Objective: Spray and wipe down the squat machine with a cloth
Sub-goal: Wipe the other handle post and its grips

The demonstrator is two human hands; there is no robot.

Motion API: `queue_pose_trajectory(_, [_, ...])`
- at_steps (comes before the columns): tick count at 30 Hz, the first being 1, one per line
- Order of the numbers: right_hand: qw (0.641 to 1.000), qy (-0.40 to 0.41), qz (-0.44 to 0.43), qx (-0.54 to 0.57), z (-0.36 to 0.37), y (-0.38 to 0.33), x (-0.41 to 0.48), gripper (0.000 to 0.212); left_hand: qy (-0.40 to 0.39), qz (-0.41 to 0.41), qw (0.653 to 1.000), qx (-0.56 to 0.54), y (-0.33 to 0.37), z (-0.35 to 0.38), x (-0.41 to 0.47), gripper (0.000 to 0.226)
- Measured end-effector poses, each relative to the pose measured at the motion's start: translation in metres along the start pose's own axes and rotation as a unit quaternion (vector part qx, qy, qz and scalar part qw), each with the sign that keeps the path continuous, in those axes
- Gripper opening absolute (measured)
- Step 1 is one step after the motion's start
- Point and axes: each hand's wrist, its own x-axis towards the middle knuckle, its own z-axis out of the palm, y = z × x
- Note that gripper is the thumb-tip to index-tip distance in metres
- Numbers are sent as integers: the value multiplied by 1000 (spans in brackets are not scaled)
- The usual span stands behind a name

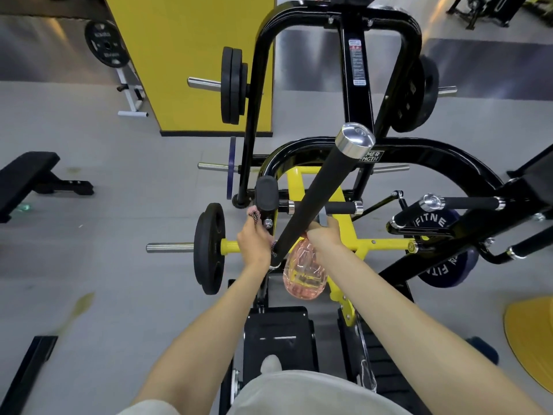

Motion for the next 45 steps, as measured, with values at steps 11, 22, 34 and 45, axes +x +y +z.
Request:
queue_pose_trajectory(11, [1000, -1, -4, -11, 4, 4, 3, 27, -154, -289, 939, -109, -29, 4, 42, 33])
queue_pose_trajectory(22, [999, -16, -11, -27, -1, 7, 6, 29, -157, -308, 918, -196, 6, -21, 64, 7])
queue_pose_trajectory(34, [986, -140, -26, -87, -44, 15, 10, 16, -99, -240, 943, -208, 0, -29, 27, 9])
queue_pose_trajectory(45, [981, -148, 32, -125, -145, 72, 42, 13, -24, -186, 972, -142, 25, -9, -7, 13])
